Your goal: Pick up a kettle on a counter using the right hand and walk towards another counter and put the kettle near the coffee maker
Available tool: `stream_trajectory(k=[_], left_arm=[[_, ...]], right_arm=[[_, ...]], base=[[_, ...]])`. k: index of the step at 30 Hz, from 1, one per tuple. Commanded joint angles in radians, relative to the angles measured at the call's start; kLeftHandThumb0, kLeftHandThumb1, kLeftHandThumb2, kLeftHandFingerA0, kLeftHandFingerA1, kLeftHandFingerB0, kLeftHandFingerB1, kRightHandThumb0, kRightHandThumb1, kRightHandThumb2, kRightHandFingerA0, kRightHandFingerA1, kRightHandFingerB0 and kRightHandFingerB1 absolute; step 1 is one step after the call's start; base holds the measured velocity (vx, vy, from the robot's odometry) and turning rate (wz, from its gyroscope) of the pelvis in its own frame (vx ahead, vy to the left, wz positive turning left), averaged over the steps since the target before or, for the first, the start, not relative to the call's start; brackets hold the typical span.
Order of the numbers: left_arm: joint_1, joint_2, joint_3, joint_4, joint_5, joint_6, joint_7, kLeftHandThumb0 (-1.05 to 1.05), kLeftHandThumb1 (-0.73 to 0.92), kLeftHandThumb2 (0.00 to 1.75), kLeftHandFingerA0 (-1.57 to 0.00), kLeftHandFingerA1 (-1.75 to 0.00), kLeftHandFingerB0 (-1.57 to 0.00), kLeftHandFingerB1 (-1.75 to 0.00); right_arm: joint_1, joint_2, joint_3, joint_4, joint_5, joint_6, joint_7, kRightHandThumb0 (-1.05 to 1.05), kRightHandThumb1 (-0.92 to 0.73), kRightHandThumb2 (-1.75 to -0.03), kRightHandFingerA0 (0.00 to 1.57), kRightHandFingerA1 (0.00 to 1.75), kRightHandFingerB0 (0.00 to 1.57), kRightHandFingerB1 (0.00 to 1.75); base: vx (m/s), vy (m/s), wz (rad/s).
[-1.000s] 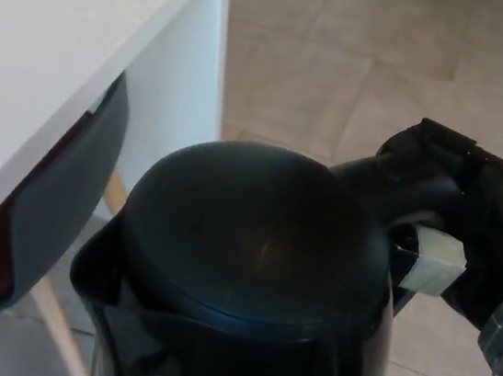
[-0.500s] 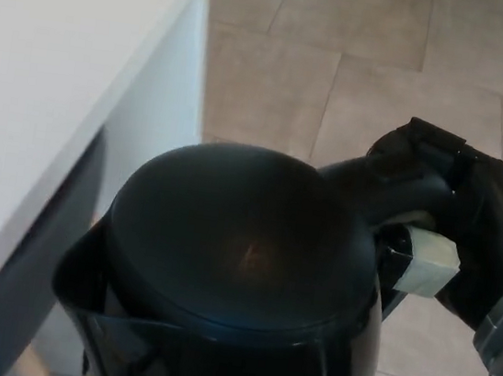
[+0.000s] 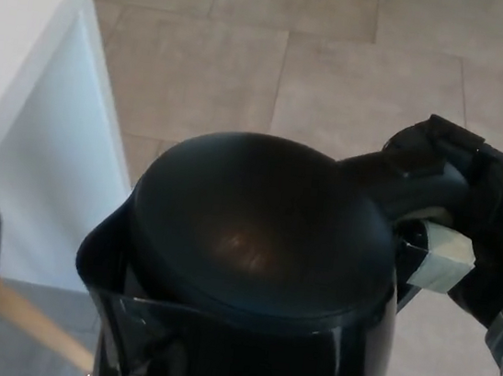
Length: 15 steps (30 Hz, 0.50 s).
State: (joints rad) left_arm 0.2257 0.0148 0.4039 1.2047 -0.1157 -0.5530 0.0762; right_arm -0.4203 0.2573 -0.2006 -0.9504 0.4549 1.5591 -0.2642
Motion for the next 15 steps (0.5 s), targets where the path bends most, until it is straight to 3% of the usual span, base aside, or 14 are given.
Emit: stream_trajectory(k=[1, 5, 6, 7, 15], left_arm=[[0.01, 0.023, -0.007, -0.002, 0.001, -0.061, 0.016, -0.11, 0.41, 1.23, -1.56, -1.51, -1.3, -1.47], [0.007, 0.027, -0.012, 0.005, 0.009, -0.055, 0.025, -0.09, 0.44, 1.19, -1.57, -1.49, -1.26, -1.47], [0.002, 0.028, -0.009, 0.011, 0.005, -0.052, 0.021, -0.08, 0.47, 1.17, -1.57, -1.45, -1.35, -1.35], [-0.004, 0.03, -0.006, 0.018, 0.0, -0.047, 0.016, -0.08, 0.47, 1.17, -1.57, -1.45, -1.35, -1.35], [-0.004, 0.021, 0.014, 0.021, -0.023, -0.045, -0.018, -0.05, 0.46, 1.16, -1.57, -1.44, -1.37, -1.33]], right_arm=[[-0.1, 0.151, -0.005, -0.004, 0.006, -0.047, 0.015, -0.27, -0.4, -1.38, 1.0, 1.75, 0.83, 1.54], [-0.106, 0.15, -0.005, -0.003, 0.002, -0.044, 0.011, -0.27, -0.4, -1.37, 0.99, 1.75, 0.83, 1.53], [-0.11, 0.151, -0.007, -0.003, 0.0, -0.043, 0.008, -0.23, -0.4, -1.38, 1.03, 1.75, 0.85, 1.52], [-0.114, 0.153, -0.009, -0.003, -0.002, -0.043, 0.005, -0.23, -0.4, -1.38, 1.03, 1.75, 0.85, 1.52], [-0.125, 0.154, -0.017, 0.005, -0.002, -0.042, 0.006, -0.2, -0.41, -1.36, 1.02, 1.75, 0.85, 1.51]], base=[[0.27, 0.269, 0.65], [0.26, 0.19, -0.09], [0.23, 0.158, -0.04], [0.06, 0.034, -0.2], [-0.01, -0.174, -0.31]])
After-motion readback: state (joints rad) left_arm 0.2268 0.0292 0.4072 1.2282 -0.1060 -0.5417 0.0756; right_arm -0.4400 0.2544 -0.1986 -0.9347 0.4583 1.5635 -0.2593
